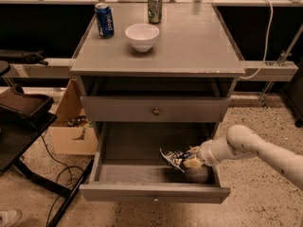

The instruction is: Place blue chip bag into middle drawer

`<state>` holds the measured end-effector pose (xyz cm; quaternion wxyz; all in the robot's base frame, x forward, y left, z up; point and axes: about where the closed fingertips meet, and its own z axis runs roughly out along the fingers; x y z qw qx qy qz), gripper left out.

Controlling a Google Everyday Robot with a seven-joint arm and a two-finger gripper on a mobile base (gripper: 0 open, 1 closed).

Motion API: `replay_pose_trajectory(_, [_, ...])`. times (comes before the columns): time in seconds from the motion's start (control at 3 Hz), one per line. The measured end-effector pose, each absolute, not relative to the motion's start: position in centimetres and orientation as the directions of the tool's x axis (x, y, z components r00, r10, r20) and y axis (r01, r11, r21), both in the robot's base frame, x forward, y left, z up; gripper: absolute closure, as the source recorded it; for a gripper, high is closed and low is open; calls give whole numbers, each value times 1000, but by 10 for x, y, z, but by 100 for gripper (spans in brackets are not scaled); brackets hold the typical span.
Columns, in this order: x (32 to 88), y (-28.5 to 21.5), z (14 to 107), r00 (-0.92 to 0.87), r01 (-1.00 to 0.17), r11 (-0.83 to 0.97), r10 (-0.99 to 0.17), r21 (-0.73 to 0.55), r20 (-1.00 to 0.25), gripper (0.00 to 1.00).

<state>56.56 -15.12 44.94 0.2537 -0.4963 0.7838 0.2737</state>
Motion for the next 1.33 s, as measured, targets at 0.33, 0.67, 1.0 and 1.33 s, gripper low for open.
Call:
replay_pose_trajectory(0.33, [566, -151, 449, -379, -917, 358, -639, 177, -669, 36])
replay_pose_trajectory(0.67, [566, -151, 449, -379, -917, 357, -639, 177, -669, 5])
replay_pose_trajectory(1.0, [566, -151, 449, -379, -917, 357, -639, 177, -669, 0])
replay_pose_trajectory(1.33, [566, -151, 449, -379, -917, 357, -639, 177, -669, 0])
